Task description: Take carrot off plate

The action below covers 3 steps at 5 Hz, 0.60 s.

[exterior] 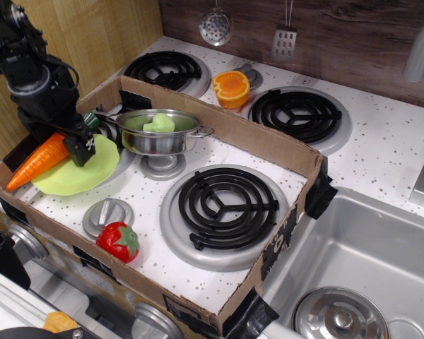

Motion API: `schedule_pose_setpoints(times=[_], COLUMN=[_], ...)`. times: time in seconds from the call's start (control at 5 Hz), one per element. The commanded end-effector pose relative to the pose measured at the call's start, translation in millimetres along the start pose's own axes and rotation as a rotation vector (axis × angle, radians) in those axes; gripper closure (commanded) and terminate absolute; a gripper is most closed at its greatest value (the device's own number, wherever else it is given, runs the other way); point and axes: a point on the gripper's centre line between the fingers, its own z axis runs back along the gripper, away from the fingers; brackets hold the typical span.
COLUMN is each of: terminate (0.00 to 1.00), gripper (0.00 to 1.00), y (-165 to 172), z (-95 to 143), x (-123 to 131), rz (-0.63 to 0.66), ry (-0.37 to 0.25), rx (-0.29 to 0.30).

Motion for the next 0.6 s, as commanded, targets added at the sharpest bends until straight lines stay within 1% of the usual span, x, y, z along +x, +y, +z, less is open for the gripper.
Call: schedule_pose_setpoints(times=[0.0, 0.2, 0.4], terminate=[0.0, 0.0, 0.0], gripper=[1.0, 1.0, 1.0], y=[20.3, 25.0, 24.2], z=[3.5, 8.2, 30.1], x=[6.2, 9.7, 18.2], rz=[-0.029, -0.037, -0.04], ry=[-0.038, -0.029, -0.01], rx=[0.018, 0.029, 0.078])
